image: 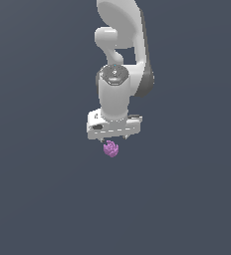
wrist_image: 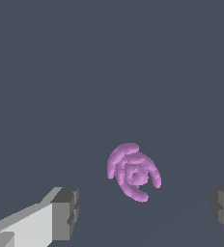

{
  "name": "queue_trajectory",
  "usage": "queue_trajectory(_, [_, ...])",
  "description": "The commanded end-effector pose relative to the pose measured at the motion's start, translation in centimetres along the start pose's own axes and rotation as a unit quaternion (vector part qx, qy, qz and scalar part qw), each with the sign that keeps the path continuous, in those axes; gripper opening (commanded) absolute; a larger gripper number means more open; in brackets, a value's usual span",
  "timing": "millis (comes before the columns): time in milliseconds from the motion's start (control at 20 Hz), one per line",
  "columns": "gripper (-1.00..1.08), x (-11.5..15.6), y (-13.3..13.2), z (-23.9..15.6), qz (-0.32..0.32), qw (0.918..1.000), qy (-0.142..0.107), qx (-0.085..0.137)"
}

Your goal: Pick up the object and move it to a goal position.

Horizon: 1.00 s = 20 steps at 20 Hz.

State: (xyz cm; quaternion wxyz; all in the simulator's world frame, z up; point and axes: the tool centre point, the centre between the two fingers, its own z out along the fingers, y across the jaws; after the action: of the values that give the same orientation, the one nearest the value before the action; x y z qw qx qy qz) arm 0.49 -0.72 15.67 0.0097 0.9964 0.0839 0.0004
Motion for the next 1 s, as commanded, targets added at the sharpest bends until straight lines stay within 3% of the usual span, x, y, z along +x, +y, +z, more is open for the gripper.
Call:
queue_trajectory(0, [1.00, -0.1, 0.1, 0.4, -0.026, 0.9997, 0.000, 0.000])
queue_trajectory(450, [1.00, -0.7, 0.5, 2.3, -0.142, 0.9899, -0.001, 0.002])
queue_trajectory(950, [1.00, -1.4, 0.9, 4.3, -0.270, 0.9628, 0.000, 0.005])
